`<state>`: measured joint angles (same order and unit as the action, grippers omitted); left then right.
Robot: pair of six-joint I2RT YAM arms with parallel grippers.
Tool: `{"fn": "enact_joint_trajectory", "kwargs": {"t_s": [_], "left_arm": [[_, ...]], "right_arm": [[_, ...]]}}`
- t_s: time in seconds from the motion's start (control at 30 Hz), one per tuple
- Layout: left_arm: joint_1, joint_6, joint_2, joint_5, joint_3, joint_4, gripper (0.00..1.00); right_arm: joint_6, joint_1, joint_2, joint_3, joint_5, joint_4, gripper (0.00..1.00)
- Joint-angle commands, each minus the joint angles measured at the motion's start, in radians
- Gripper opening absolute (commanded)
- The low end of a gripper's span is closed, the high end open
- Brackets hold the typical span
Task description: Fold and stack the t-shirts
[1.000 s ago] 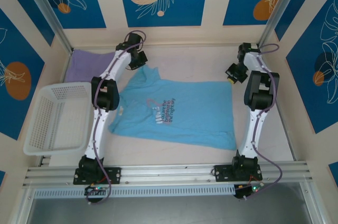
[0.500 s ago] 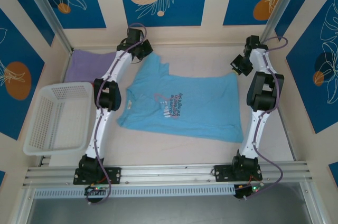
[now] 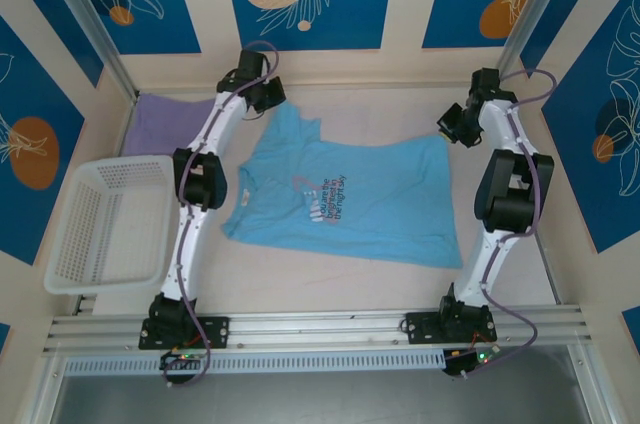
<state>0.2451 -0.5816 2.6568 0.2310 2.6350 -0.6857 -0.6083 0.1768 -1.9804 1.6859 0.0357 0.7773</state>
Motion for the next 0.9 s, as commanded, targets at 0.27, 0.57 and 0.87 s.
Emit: {"fn": "enact_joint_trajectory", "kwargs": {"t_s": [0.27,0.57,0.87], "left_arm": [[0.024,0.141,-0.388,-0.049,-0.377,-0.005,0.0],[0.037,0.312,-0.752,0.029,-0.957,0.186,0.0],[0.037,0.361,-1.058,-0.01,-1.34,0.166,0.0]], "right_arm": [[0.053,0.037,0.177,-0.165,-0.036,-0.011,0.0],[0.066,0.061,0.306,-0.343,-0.101,-0.053,0.0],[0.089,0.096,0.405,-0.517,-0.111,-0.07,0.0]]}}
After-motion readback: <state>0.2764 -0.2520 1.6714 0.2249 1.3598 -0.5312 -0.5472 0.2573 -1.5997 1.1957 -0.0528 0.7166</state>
